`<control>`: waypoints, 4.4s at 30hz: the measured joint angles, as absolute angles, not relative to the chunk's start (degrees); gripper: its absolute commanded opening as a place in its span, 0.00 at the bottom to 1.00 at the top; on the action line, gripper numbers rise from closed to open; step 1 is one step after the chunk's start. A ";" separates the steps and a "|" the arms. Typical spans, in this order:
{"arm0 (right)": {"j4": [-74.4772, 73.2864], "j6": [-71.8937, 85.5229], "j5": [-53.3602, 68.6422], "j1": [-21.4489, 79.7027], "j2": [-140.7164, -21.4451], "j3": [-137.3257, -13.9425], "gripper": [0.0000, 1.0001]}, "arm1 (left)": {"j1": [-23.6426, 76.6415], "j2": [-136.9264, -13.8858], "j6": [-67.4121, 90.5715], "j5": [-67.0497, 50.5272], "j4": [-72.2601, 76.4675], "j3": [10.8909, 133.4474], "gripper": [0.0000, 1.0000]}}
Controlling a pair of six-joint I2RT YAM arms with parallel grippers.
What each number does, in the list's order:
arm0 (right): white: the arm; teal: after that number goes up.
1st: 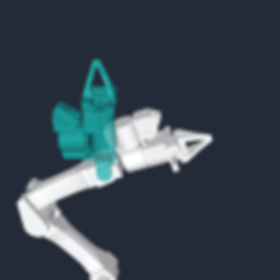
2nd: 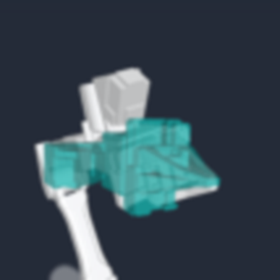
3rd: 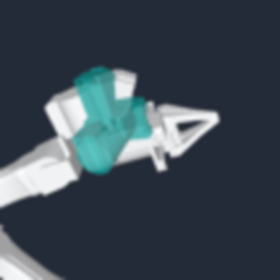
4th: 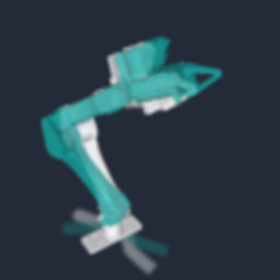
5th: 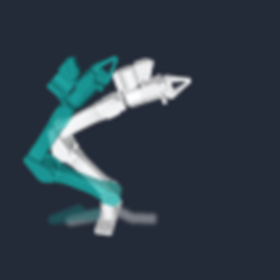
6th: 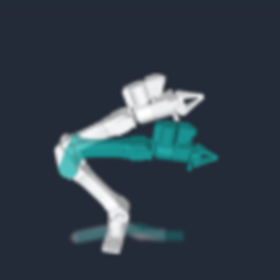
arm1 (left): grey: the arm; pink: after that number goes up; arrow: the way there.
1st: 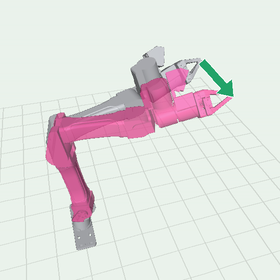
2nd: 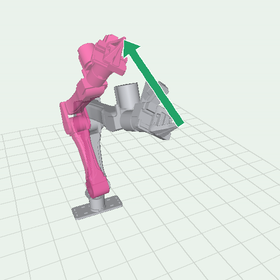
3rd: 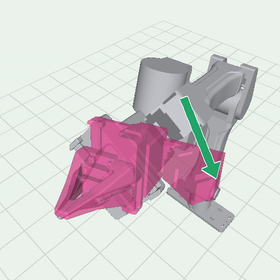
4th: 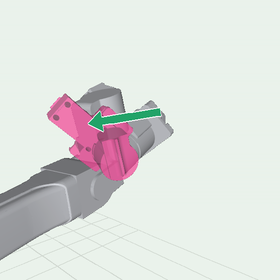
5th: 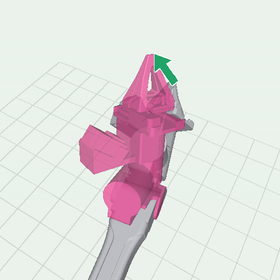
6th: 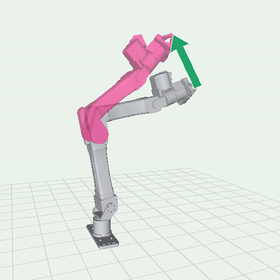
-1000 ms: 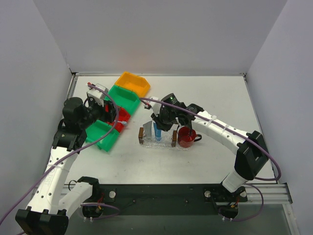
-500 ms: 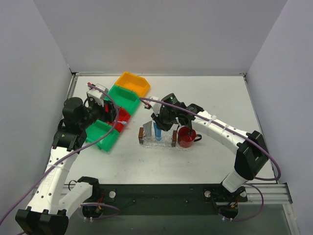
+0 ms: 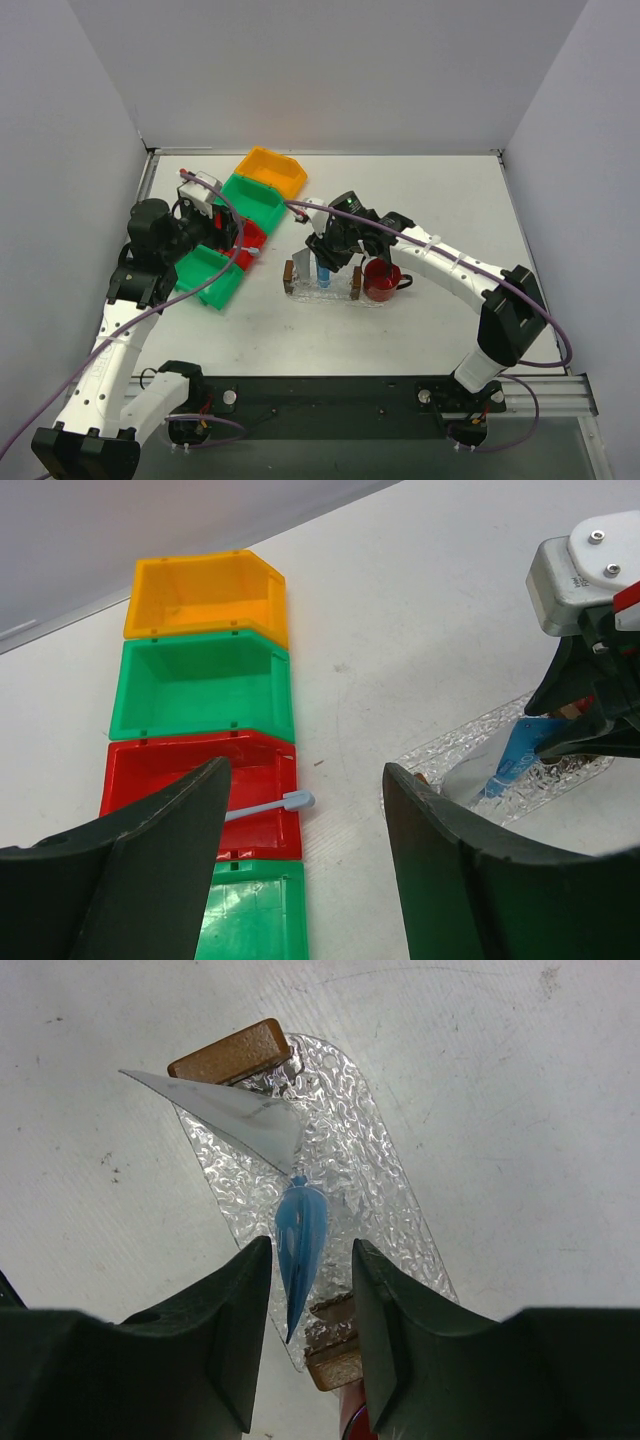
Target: Prepare toiletry sets of a toothbrush and toothpaste on the tray
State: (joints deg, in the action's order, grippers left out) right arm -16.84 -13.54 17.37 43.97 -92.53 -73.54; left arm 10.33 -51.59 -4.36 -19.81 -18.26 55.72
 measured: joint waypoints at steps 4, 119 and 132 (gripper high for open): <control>-16.88 -13.50 16.93 43.97 -92.49 -73.54 0.40 | 10.33 -51.62 -5.54 -19.53 -18.31 55.72 0.73; -23.66 -14.50 18.04 29.98 -69.69 -67.92 0.59 | 11.18 -88.97 -75.13 -32.49 -37.50 71.11 0.00; -25.69 -12.86 20.45 29.95 -68.40 -72.31 0.59 | 8.14 -68.71 -37.17 -40.27 -13.87 65.87 0.00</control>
